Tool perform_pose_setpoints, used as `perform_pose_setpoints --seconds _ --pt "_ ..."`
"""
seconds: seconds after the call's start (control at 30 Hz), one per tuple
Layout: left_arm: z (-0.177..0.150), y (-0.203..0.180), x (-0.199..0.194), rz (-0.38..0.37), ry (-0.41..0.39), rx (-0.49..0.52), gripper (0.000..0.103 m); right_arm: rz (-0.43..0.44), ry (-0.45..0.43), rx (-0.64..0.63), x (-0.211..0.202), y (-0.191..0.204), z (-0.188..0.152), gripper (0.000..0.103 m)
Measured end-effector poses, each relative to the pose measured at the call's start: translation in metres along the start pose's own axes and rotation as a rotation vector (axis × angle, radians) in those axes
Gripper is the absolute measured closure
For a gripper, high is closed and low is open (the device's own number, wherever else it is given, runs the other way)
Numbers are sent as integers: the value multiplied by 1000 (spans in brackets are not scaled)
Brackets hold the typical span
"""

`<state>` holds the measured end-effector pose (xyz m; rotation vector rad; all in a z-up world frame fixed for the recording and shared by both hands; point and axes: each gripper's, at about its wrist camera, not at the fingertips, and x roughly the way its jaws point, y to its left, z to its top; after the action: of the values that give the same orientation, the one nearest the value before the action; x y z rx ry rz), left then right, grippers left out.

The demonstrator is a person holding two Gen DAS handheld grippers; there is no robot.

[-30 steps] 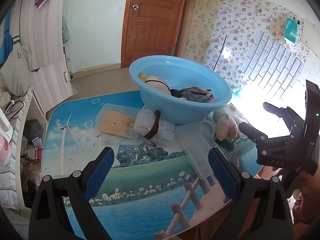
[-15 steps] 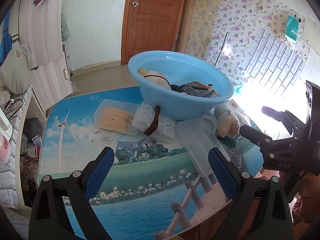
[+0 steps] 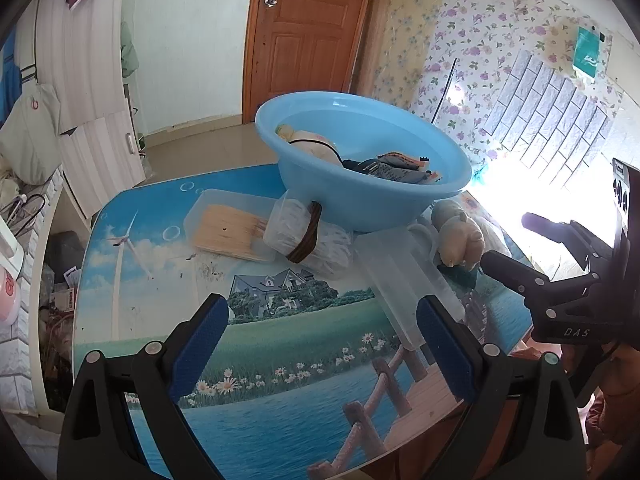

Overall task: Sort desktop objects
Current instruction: 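Move both open tools back over the table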

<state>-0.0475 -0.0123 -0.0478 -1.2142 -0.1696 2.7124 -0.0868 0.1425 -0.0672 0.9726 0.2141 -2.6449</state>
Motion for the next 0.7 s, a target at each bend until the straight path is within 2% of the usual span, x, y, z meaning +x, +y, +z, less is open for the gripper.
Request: perform_pose_setpoints --seconds 0.47,0.7 --pt "-6 12 11 2 20 -27 8 -23 14 68 1 -20 -7 0" --pt "-7 29 15 25 26 -63 8 -14 23 98 6 -27 -7 0"
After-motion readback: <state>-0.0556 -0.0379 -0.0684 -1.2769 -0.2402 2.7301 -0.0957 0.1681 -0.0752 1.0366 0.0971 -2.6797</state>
